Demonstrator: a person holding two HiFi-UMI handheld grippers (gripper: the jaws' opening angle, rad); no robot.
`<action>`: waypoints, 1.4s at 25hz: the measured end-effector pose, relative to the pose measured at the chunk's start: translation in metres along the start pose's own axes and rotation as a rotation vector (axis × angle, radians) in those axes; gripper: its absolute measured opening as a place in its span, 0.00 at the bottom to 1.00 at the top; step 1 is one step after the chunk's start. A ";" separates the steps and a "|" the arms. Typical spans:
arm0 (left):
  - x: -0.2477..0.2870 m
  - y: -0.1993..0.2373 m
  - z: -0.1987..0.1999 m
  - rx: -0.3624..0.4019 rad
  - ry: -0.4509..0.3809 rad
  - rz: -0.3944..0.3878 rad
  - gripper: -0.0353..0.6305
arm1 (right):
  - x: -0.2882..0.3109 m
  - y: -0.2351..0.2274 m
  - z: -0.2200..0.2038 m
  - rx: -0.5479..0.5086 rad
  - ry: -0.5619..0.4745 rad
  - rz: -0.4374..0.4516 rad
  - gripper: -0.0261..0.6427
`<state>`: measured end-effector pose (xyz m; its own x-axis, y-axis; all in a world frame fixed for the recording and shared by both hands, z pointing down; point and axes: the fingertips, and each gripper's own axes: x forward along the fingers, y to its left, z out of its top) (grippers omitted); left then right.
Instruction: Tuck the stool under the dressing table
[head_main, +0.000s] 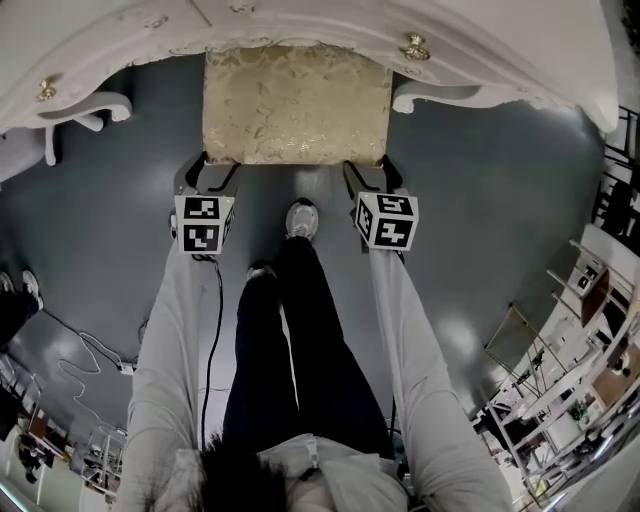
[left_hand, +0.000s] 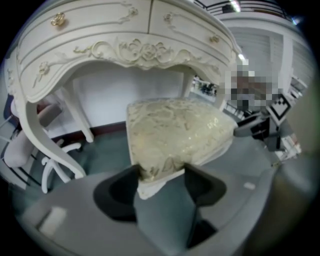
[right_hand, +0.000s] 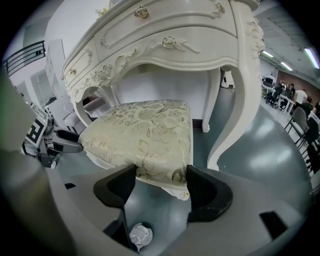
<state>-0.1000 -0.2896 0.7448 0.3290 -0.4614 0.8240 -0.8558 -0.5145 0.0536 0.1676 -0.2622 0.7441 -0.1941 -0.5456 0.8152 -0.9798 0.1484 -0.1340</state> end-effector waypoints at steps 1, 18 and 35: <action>0.002 0.001 0.006 -0.003 0.001 0.001 0.50 | 0.002 -0.003 0.006 -0.004 0.000 0.002 0.51; 0.020 0.012 0.035 -0.031 0.016 0.035 0.50 | 0.024 -0.018 0.045 -0.041 -0.014 0.037 0.52; 0.051 0.039 0.087 -0.028 -0.005 0.074 0.50 | 0.053 -0.035 0.098 -0.034 -0.055 0.051 0.52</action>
<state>-0.0813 -0.3963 0.7400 0.2659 -0.5009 0.8236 -0.8886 -0.4587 0.0079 0.1873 -0.3774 0.7374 -0.2472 -0.5811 0.7754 -0.9665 0.2046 -0.1548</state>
